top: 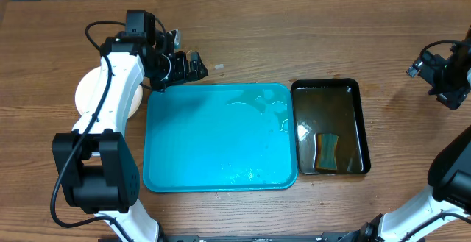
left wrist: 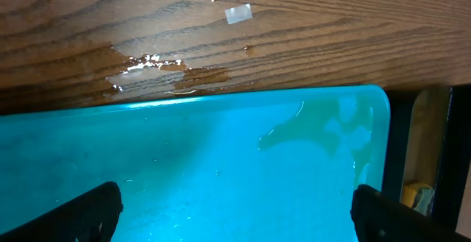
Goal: Clean dirty plates on tray and stack at the side
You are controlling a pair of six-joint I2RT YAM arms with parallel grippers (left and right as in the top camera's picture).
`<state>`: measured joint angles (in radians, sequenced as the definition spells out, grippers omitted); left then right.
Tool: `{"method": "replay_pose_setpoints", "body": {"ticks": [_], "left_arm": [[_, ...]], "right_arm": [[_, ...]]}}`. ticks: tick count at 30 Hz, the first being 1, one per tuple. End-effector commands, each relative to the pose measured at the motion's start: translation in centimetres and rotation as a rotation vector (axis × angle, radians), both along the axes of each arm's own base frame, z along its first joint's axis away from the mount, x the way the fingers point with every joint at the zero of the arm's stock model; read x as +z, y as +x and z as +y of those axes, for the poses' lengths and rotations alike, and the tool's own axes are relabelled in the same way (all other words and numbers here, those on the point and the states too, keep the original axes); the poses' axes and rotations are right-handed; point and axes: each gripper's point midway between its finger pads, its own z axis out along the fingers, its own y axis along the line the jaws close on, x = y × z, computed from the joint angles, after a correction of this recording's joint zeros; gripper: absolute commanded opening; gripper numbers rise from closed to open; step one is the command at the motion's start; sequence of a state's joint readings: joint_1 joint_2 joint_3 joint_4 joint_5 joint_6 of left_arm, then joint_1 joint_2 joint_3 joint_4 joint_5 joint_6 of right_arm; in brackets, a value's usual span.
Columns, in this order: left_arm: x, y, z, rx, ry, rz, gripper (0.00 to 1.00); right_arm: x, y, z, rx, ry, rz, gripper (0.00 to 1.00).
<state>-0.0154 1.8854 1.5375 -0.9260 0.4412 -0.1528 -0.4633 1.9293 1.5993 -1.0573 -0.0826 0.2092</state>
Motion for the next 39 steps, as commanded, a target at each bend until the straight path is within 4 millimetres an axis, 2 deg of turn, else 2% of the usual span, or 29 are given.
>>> {"method": "replay_pose_setpoints", "body": {"ticks": [1,8,12,14,19,27,31,33,37,39], "left_arm": [[-0.1,-0.2,0.2,-0.015,0.012,-0.007,1.0],[-0.1,-0.2,0.2,-0.015,0.012,-0.008,1.0],[-0.1,-0.2,0.2,-0.015,0.012,-0.008,1.0],[-0.1,-0.2,0.2,-0.015,0.012,-0.008,1.0],[-0.1,-0.2,0.2,-0.015,0.012,-0.007,1.0],[-0.1,-0.2,0.2,-0.015,0.012,-0.007,1.0],[-0.1,-0.2,0.2,-0.015,0.012,-0.008,1.0],[-0.1,-0.2,0.2,-0.015,0.012,-0.008,1.0],[-0.1,-0.2,0.2,-0.016,0.012,-0.008,1.0],[-0.1,-0.2,0.2,-0.015,0.012,-0.008,1.0]], "right_arm": [[0.7,0.5,-0.2,-0.003,-0.004,-0.027,1.0],[0.5,0.7,0.1,0.003,-0.002,-0.023,1.0],[2.1,0.7,0.2,0.007,-0.019,-0.057,1.0],[4.0,0.9,0.7,0.019,-0.039,-0.099,1.0],[10.5,0.9,3.5,0.082,-0.102,-0.247,1.0],[20.8,-1.3,10.3,0.223,-0.177,-0.51,1.0],[25.3,-3.6,14.5,0.319,-0.189,-0.645,1.0],[27.7,-5.4,16.8,0.376,-0.189,-0.726,1.0],[32.2,-10.0,20.6,0.48,-0.177,-0.891,1.0],[34.4,-13.1,22.1,0.534,-0.164,-0.986,1.0]]}}
